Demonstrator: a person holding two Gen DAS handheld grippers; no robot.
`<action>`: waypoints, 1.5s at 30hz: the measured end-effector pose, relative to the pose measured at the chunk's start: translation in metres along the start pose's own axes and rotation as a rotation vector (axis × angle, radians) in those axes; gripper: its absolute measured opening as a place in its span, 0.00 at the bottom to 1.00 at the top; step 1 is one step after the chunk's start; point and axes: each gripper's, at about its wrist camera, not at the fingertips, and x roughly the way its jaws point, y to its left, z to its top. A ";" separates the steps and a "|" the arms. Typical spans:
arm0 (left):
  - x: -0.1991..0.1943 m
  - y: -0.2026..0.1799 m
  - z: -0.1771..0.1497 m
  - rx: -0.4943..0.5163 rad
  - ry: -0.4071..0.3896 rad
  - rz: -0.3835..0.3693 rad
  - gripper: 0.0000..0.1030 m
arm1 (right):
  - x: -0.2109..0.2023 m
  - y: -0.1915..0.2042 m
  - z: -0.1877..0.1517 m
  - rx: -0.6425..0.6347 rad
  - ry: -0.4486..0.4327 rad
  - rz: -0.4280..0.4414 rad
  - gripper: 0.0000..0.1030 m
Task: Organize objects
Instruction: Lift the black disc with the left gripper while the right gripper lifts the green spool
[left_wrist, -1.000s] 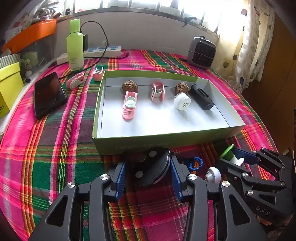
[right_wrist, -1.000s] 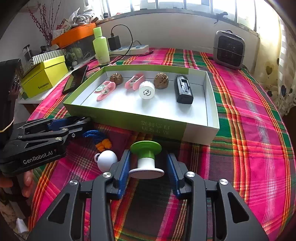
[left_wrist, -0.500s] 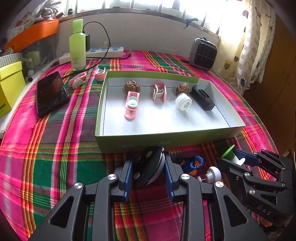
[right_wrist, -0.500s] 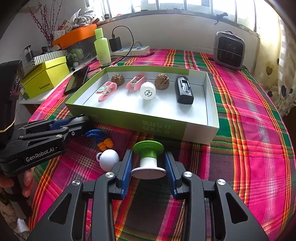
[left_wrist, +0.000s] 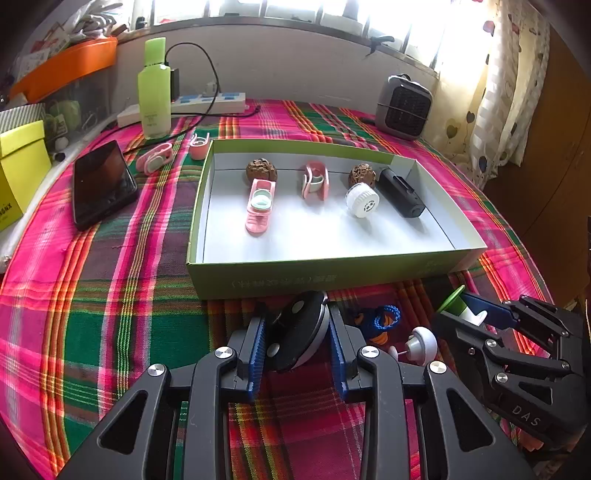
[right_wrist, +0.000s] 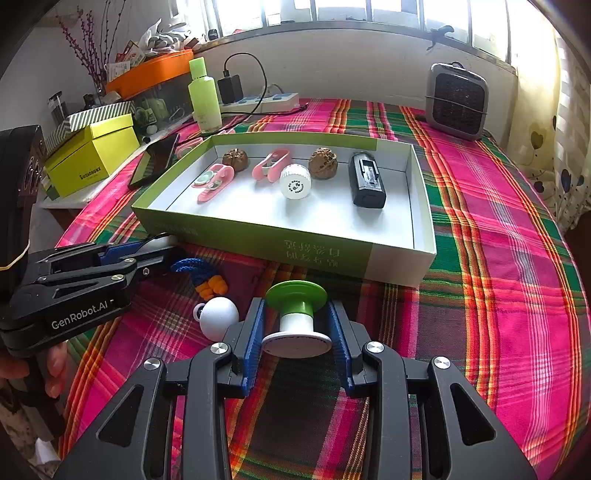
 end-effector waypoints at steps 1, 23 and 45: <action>0.000 0.000 -0.001 0.000 0.000 0.000 0.27 | 0.000 0.000 0.000 0.000 -0.001 -0.001 0.34; -0.004 -0.003 -0.002 0.003 -0.006 -0.004 0.27 | -0.006 0.001 0.001 0.005 -0.019 0.006 0.34; -0.029 -0.013 0.008 0.016 -0.061 -0.021 0.27 | -0.029 0.004 0.012 -0.003 -0.079 0.026 0.34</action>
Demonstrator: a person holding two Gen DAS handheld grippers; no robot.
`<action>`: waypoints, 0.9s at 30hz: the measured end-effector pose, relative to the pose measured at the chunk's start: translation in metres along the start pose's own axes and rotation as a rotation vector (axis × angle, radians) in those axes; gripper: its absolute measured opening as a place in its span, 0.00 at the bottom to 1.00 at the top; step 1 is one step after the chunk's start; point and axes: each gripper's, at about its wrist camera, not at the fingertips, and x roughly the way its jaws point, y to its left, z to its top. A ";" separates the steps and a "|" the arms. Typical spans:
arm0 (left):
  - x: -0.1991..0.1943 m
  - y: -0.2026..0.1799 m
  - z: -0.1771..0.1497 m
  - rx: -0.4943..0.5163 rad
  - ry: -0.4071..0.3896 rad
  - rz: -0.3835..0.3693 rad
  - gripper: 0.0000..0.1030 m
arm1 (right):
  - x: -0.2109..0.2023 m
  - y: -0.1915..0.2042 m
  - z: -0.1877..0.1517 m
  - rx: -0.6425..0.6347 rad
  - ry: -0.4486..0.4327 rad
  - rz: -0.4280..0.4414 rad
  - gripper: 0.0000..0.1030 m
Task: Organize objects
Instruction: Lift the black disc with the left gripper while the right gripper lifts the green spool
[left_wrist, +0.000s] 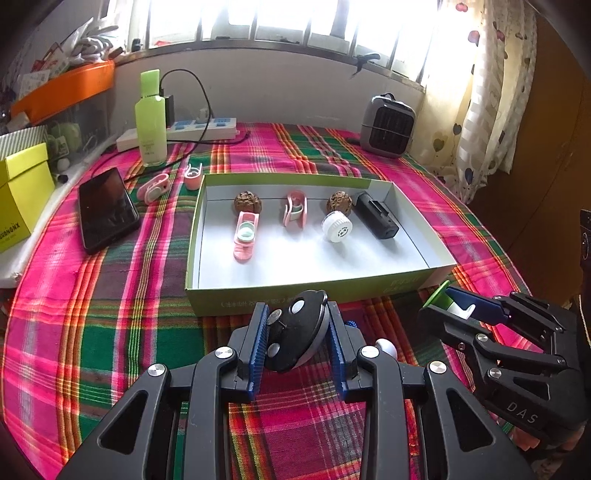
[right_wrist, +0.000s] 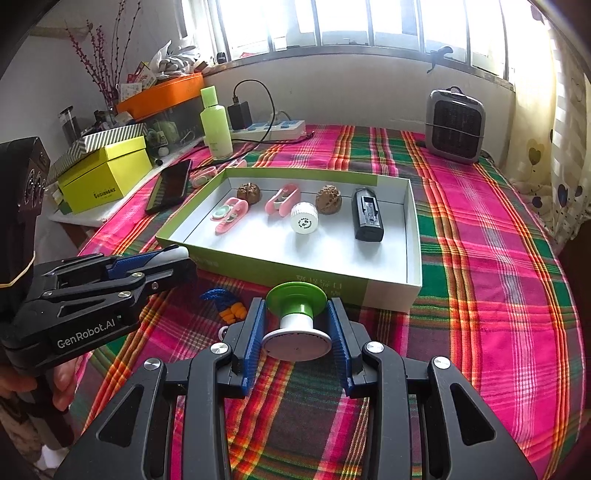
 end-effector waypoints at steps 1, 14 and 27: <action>-0.001 0.000 0.001 0.000 -0.003 0.001 0.27 | -0.001 0.000 0.001 -0.001 -0.002 0.000 0.34; -0.003 0.001 0.014 0.001 -0.026 -0.001 0.27 | -0.003 0.006 0.018 -0.019 -0.028 0.003 0.34; 0.010 0.003 0.032 0.003 -0.030 -0.008 0.27 | 0.012 0.002 0.040 -0.015 -0.034 -0.002 0.34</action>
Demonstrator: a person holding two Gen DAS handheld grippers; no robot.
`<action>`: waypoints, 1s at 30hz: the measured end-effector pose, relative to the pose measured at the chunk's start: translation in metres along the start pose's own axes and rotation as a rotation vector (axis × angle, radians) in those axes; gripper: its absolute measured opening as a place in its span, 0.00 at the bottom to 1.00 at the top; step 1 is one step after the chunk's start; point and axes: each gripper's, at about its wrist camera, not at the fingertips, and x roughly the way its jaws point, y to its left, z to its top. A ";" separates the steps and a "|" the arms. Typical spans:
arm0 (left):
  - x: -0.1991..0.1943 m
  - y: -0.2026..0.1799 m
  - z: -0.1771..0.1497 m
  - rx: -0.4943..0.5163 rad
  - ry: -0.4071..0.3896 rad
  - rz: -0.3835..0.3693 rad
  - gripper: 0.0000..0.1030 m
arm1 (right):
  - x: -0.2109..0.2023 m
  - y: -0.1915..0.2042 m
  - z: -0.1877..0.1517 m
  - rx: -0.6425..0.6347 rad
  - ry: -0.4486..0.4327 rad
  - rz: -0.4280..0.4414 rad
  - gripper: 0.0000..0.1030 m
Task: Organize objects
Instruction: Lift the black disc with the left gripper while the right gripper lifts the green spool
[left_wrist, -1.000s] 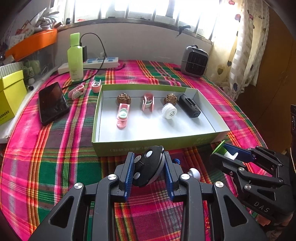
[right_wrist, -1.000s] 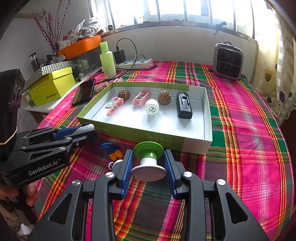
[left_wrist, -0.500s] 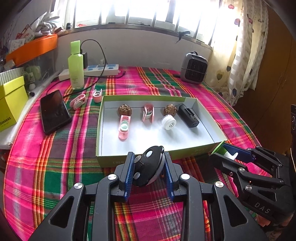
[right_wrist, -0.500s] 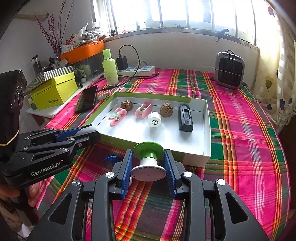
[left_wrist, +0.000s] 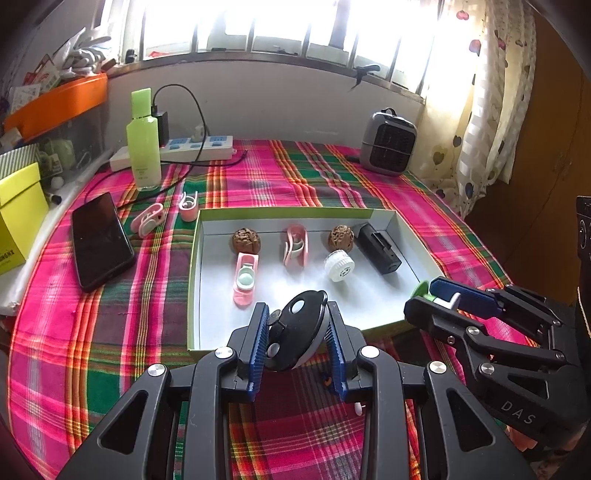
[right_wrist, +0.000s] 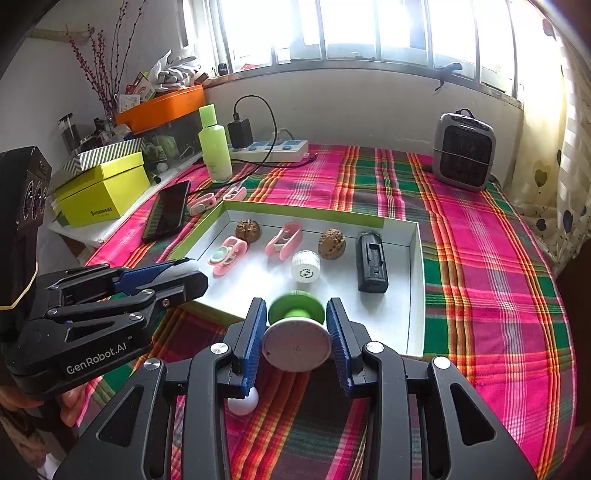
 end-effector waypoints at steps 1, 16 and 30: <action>0.002 0.001 0.001 -0.003 0.003 0.000 0.27 | 0.002 -0.001 0.001 0.001 0.001 0.000 0.34; 0.023 0.006 0.009 -0.016 0.028 -0.006 0.27 | 0.013 -0.015 0.000 0.039 0.024 0.007 0.23; 0.022 0.009 0.008 -0.027 0.024 -0.006 0.27 | -0.009 -0.032 -0.027 0.078 0.043 0.064 0.25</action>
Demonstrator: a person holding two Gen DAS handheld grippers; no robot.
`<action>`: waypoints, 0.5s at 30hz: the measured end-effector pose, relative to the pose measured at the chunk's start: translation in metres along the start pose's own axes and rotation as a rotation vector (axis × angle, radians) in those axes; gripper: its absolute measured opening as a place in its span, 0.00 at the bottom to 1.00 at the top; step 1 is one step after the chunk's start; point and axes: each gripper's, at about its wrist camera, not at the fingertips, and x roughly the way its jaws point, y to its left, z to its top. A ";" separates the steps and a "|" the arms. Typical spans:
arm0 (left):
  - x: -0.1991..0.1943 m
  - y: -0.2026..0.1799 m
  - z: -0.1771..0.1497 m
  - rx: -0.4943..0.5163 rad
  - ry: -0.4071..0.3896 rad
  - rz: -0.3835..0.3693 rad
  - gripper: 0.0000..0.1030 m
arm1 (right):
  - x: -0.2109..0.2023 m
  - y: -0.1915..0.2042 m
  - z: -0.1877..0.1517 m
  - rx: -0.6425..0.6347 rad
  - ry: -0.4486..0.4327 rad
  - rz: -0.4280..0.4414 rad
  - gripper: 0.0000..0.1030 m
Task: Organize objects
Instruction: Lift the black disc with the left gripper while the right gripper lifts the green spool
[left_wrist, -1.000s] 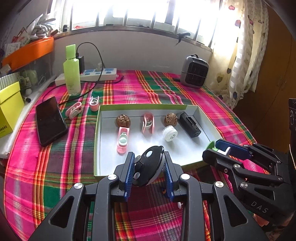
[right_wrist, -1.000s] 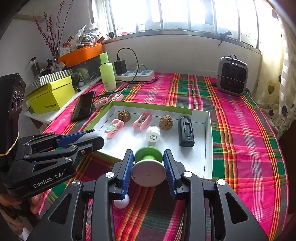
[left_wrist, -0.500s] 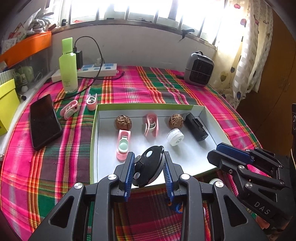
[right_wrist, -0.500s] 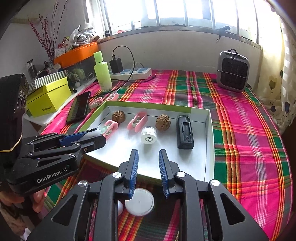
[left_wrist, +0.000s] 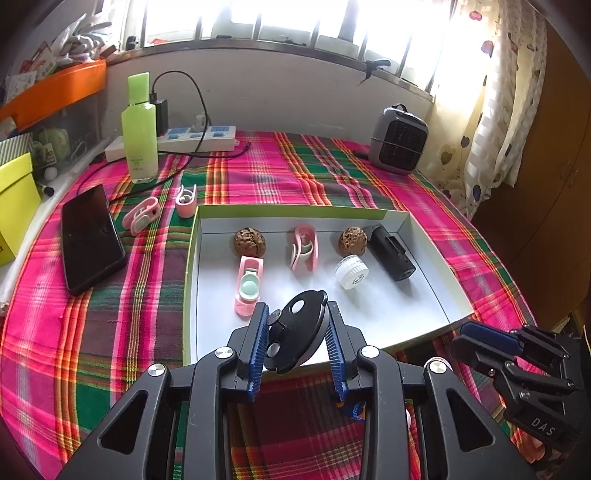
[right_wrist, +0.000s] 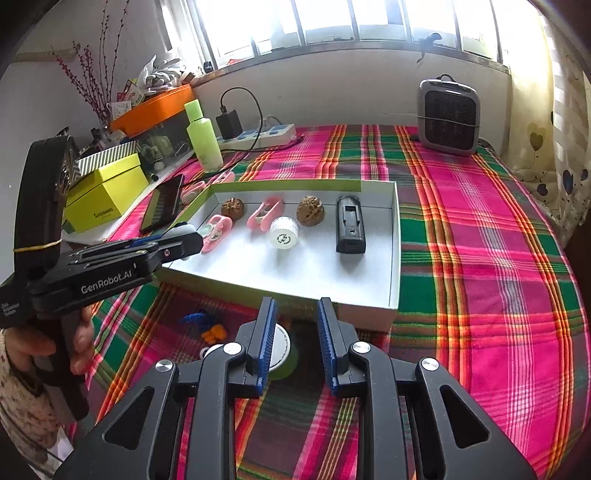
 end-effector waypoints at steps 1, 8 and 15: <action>0.000 0.000 0.000 -0.001 -0.001 0.001 0.27 | 0.000 0.000 -0.002 0.001 0.000 0.009 0.27; -0.002 -0.001 -0.001 -0.001 -0.002 0.000 0.27 | 0.004 0.013 -0.011 -0.038 0.010 0.056 0.42; -0.003 -0.001 -0.002 0.000 -0.001 0.001 0.27 | 0.013 0.015 -0.018 -0.052 0.038 0.028 0.42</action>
